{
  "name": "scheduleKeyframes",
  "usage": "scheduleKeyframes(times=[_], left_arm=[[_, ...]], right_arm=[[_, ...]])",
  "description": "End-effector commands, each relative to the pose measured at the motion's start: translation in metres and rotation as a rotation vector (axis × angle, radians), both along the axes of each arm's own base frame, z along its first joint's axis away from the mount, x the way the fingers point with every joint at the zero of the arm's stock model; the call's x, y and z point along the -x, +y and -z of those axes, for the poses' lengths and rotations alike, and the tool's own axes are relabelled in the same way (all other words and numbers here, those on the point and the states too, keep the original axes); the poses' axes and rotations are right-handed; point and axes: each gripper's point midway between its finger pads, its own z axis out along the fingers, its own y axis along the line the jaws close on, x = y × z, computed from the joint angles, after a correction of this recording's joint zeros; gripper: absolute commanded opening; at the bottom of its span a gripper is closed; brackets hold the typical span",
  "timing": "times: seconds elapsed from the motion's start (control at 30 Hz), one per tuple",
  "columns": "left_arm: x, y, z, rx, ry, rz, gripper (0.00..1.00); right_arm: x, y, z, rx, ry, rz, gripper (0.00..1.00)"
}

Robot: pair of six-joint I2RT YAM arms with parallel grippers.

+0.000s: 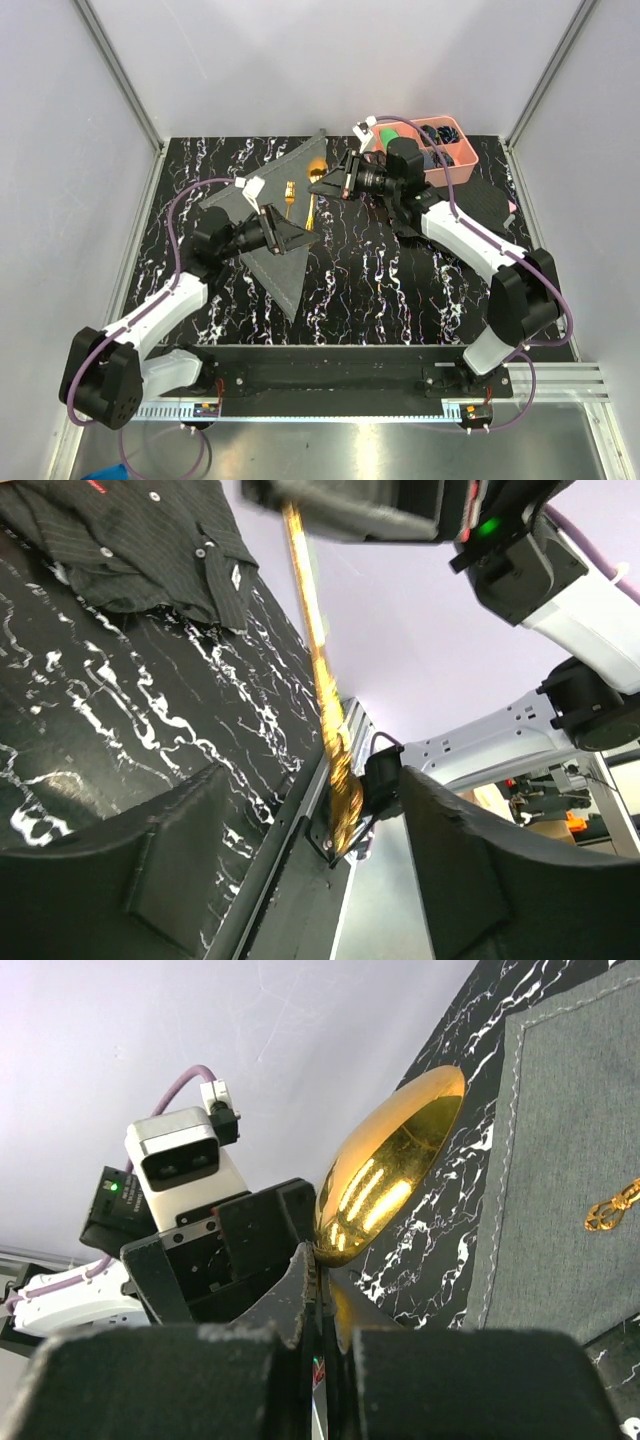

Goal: Fold the napkin, place the utensils inside, and roll it up
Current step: Pass the utensil from the right arm to the left

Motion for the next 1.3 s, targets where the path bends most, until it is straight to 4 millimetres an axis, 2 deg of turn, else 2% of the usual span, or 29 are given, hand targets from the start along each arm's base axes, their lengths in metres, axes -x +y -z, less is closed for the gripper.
scheduleKeyframes(times=[0.0,0.1,0.13,0.2,0.23,0.27,0.3,0.33,0.37,0.4,0.43,0.47,0.5,0.53,0.57,0.6,0.7,0.77,0.9,0.93,0.97,1.03,1.07,1.13,1.17,1.27], left_arm=[[-0.007,-0.011,-0.03,0.045,-0.097,-0.009,0.64],[-0.011,-0.013,-0.029,0.033,-0.092,-0.016,0.42],[-0.01,-0.014,-0.028,0.027,-0.086,-0.01,0.26],[-0.009,-0.016,-0.031,0.02,-0.113,-0.006,0.12],[-0.009,-0.016,-0.026,-0.002,-0.099,-0.011,0.04],[-0.011,-0.015,-0.027,-0.021,-0.105,-0.019,0.0],[-0.017,-0.012,-0.024,-0.068,-0.147,-0.048,0.0],[-0.017,-0.008,-0.006,-0.144,-0.086,-0.061,0.0],[-0.021,-0.005,-0.011,-0.18,-0.107,-0.083,0.0],[-0.032,0.004,-0.006,-0.253,-0.147,-0.144,0.0],[-0.031,0.013,0.014,-0.345,-0.079,-0.17,0.0],[-0.037,0.02,0.011,-0.389,-0.087,-0.211,0.0],[-0.05,0.035,0.02,-0.478,-0.093,-0.294,0.0],[-0.047,0.046,0.036,-0.559,-0.037,-0.319,0.0],[-0.057,0.058,0.039,-0.626,-0.044,-0.385,0.0],[-0.054,0.064,0.047,-0.675,-0.017,-0.397,0.0],[-0.058,0.078,0.06,-0.782,0.004,-0.466,0.0],[-0.061,0.083,0.065,-0.835,0.016,-0.506,0.0],[-0.06,0.085,0.068,-0.906,0.018,-0.533,0.0],[-0.061,0.085,0.065,-0.913,0.012,-0.543,0.0],[-0.061,0.084,0.065,-0.936,0.001,-0.551,0.0],[-0.061,0.082,0.063,-0.953,-0.009,-0.55,0.0],[-0.06,0.081,0.065,-0.969,-0.012,-0.547,0.0],[-0.06,0.077,0.064,-0.973,-0.018,-0.538,0.0],[-0.059,0.073,0.066,-0.981,-0.022,-0.528,0.0],[-0.058,0.067,0.067,-0.999,-0.035,-0.521,0.0]], right_arm=[[0.009,-0.001,-0.025,-0.051,-0.081,-0.031,0.0],[0.009,0.0,-0.019,-0.044,-0.074,-0.031,0.0],[0.009,0.0,-0.015,-0.039,-0.069,-0.028,0.0],[0.008,-0.001,-0.013,-0.035,-0.068,-0.025,0.0],[0.008,0.0,-0.01,-0.03,-0.066,-0.025,0.0],[0.006,0.0,-0.005,-0.021,-0.058,-0.021,0.0],[0.005,-0.001,-0.003,-0.014,-0.06,-0.017,0.0],[0.003,-0.001,0.002,0.0,-0.051,-0.007,0.0],[0.001,-0.001,0.006,0.011,-0.042,-0.003,0.02],[0.0,-0.001,0.008,0.02,-0.039,0.003,0.23],[-0.005,-0.004,0.018,0.056,-0.015,0.034,0.35],[-0.008,-0.005,0.023,0.077,-0.002,0.056,0.43],[-0.016,-0.008,0.024,0.1,0.001,0.107,0.58],[-0.018,-0.011,0.034,0.135,0.024,0.124,0.62],[-0.02,-0.014,0.034,0.146,0.027,0.144,0.66],[-0.024,-0.015,0.038,0.164,0.041,0.172,0.71],[-0.027,-0.013,0.039,0.178,0.052,0.193,0.75],[-0.023,-0.006,0.043,0.197,0.065,0.188,0.79],[-0.025,0.008,0.048,0.229,0.078,0.22,0.8],[-0.025,0.014,0.056,0.249,0.094,0.222,0.8],[-0.029,0.016,0.052,0.249,0.09,0.234,0.8],[-0.031,0.022,0.061,0.272,0.11,0.222,0.79],[-0.03,0.028,0.056,0.268,0.101,0.215,0.79],[-0.032,0.035,0.064,0.287,0.113,0.204,0.79],[-0.031,0.041,0.06,0.283,0.104,0.195,0.79],[-0.035,0.047,0.076,0.315,0.143,0.196,0.77]])
